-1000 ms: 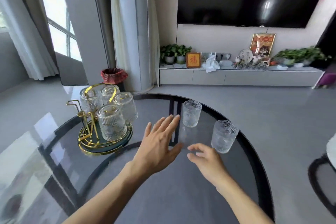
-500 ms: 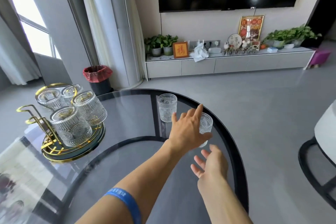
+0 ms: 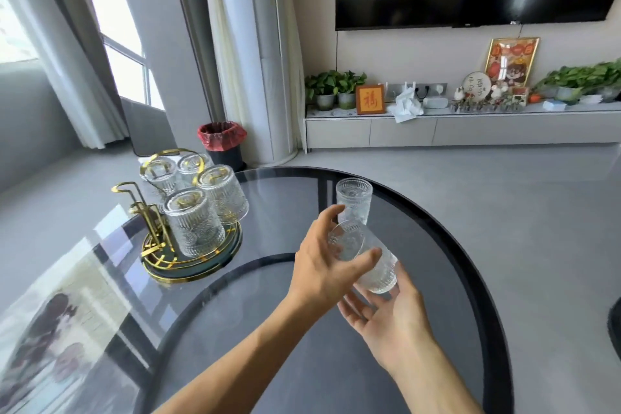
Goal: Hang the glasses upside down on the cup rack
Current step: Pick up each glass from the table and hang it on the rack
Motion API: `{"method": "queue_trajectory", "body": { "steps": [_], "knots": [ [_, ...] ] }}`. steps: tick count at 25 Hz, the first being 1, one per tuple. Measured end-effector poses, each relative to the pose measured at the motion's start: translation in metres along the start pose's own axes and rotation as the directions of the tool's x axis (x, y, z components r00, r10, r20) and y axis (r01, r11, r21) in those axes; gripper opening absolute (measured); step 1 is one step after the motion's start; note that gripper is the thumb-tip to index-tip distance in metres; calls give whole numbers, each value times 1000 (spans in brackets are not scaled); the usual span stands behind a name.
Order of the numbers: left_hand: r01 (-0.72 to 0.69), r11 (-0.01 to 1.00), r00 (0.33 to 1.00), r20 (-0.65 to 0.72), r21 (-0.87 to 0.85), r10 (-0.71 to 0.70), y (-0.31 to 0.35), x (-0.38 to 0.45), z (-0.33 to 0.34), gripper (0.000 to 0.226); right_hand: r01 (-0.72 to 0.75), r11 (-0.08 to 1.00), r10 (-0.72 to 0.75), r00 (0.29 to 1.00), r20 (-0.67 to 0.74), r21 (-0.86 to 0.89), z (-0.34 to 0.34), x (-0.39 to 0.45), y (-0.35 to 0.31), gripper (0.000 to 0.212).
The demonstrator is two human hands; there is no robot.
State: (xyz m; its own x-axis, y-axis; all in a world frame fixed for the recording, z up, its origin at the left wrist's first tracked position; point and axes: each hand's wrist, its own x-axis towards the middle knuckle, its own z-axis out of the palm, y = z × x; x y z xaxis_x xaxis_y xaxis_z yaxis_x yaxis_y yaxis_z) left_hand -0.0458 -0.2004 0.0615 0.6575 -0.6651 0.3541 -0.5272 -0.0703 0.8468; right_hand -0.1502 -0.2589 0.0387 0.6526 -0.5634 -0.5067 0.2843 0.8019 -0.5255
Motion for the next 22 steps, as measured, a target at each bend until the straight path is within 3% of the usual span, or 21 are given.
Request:
{"method": "queue_trajectory", "body": {
  "steps": [3,7,9,11,15,17,20,22],
  "knots": [
    [-28,1000,1000,-11,7,28,-1,-19,-61,75,-38,997,48,985,168,-65,27,-4,21,57],
    [-20,998,988,-154,-67,9,-12,-29,-143,72,-18,974,100,930,355,-227,88,-17,54,60],
    [-7,994,978,-210,-112,-17,-19,-32,-177,71,97,942,32,927,374,-322,126,-22,65,57],
    [-19,989,960,-279,-145,-22,-28,-32,-204,69,287,869,-125,915,383,-402,165,-24,71,49],
    [-37,964,923,-380,-262,-68,-68,-32,-254,65,668,543,-366,734,572,-509,256,-28,84,45],
    [70,975,882,-444,-213,-160,-98,-39,-266,68,783,307,-392,623,677,-542,298,-19,94,54],
    [273,959,805,-526,-78,-273,-135,-53,-271,77,842,-40,-331,497,802,-538,343,2,113,51],
    [313,948,814,-532,59,-235,-149,-52,-275,83,812,-219,-244,491,837,-540,362,17,124,51]
  ]
}}
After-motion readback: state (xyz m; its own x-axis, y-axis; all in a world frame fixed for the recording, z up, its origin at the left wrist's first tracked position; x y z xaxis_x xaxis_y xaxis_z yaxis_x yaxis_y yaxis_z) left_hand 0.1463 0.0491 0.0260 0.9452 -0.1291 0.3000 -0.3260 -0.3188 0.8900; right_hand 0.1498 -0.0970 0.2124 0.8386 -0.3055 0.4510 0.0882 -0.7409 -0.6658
